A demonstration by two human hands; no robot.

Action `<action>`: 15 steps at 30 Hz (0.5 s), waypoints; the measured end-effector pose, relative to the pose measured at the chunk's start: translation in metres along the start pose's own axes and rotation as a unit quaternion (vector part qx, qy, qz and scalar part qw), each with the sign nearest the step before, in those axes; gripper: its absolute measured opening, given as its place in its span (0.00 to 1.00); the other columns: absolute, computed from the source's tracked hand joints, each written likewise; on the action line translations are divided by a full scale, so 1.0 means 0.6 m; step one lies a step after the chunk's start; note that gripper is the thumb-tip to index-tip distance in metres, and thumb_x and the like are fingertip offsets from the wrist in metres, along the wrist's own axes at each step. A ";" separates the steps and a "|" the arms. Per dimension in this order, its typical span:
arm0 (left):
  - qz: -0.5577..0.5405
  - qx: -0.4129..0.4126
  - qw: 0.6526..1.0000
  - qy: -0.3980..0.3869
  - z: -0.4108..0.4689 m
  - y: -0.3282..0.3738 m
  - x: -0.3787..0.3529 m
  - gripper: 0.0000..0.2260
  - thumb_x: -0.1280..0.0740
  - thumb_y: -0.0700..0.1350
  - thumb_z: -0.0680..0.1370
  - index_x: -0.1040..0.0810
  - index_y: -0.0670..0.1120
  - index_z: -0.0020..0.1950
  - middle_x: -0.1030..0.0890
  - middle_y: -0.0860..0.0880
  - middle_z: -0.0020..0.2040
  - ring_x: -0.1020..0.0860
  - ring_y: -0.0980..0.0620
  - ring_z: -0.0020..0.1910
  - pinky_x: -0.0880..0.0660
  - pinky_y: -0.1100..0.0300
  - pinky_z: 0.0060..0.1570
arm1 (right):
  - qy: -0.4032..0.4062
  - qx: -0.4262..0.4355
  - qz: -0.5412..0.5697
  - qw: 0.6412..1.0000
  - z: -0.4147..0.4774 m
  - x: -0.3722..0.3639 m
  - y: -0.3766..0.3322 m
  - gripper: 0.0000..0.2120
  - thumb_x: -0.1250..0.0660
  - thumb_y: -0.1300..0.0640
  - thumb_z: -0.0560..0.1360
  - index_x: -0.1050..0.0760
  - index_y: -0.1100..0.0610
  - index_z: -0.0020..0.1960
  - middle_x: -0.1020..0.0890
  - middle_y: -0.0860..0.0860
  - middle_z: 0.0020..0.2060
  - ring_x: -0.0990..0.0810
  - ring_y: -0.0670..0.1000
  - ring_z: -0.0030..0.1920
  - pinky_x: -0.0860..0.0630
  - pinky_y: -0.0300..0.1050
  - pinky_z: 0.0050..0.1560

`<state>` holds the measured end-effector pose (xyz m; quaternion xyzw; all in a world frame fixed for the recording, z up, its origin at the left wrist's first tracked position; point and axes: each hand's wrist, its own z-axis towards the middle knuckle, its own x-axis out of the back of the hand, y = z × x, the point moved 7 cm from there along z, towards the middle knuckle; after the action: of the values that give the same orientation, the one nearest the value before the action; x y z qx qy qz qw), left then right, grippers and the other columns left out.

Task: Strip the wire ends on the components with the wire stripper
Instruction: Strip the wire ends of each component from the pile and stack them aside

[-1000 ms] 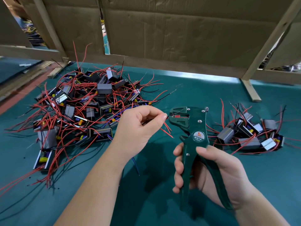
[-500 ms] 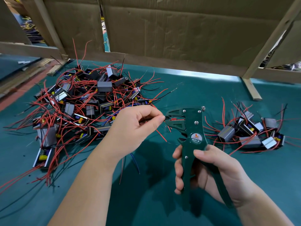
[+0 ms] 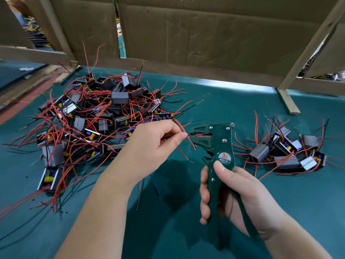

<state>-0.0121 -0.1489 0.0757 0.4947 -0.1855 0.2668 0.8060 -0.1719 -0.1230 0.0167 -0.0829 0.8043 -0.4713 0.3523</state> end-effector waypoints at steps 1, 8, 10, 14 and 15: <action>0.012 0.009 1.000 -0.006 0.000 -0.006 -0.002 0.07 0.35 0.49 0.78 0.23 0.53 0.40 0.22 0.56 0.34 0.30 0.60 0.30 0.34 0.70 0.33 | 0.038 0.003 -0.002 0.999 0.002 0.005 0.002 0.17 0.25 0.45 0.67 0.25 0.59 0.39 0.28 0.58 0.28 0.29 0.54 0.22 0.28 0.46 0.26; -0.005 0.101 0.995 -0.020 0.000 -0.035 -0.035 0.09 0.38 0.43 0.80 0.18 0.48 0.47 0.24 0.60 0.31 0.30 0.61 0.29 0.34 0.68 0.31 | 0.058 0.110 0.120 0.985 0.018 0.019 -0.021 0.19 0.25 0.49 0.65 0.23 0.61 0.46 0.22 0.61 0.37 0.21 0.60 0.34 0.20 0.56 0.38; -0.122 0.188 0.973 0.054 0.000 -0.054 -0.030 0.11 0.39 0.41 0.81 0.19 0.50 0.44 0.23 0.58 0.33 0.28 0.61 0.29 0.30 0.68 0.33 | 0.051 0.146 0.127 0.980 0.013 0.028 -0.035 0.26 0.20 0.49 0.57 0.21 0.62 0.49 0.19 0.63 0.44 0.20 0.61 0.38 0.20 0.58 0.42; -0.349 0.274 0.890 0.107 -0.004 -0.055 -0.050 0.13 0.41 0.37 0.82 0.20 0.47 0.45 0.25 0.50 0.36 0.27 0.58 0.29 0.25 0.65 0.37 | 0.020 0.155 0.100 0.983 0.009 0.019 -0.036 0.37 0.19 0.51 0.56 0.25 0.69 0.58 0.22 0.67 0.47 0.20 0.64 0.39 0.22 0.61 0.43; -0.396 0.272 0.871 0.105 -0.003 -0.048 -0.057 0.12 0.42 0.36 0.82 0.20 0.45 0.47 0.26 0.51 0.34 0.28 0.58 0.28 0.24 0.65 0.36 | 0.003 0.151 0.087 0.985 0.009 0.010 -0.032 0.36 0.19 0.51 0.57 0.25 0.69 0.58 0.22 0.68 0.45 0.20 0.65 0.39 0.22 0.61 0.43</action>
<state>-0.0214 -0.1660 0.0356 0.6958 0.1912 0.0156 0.6922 -0.1768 -0.1402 0.0279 0.0429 0.7294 -0.5549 0.3977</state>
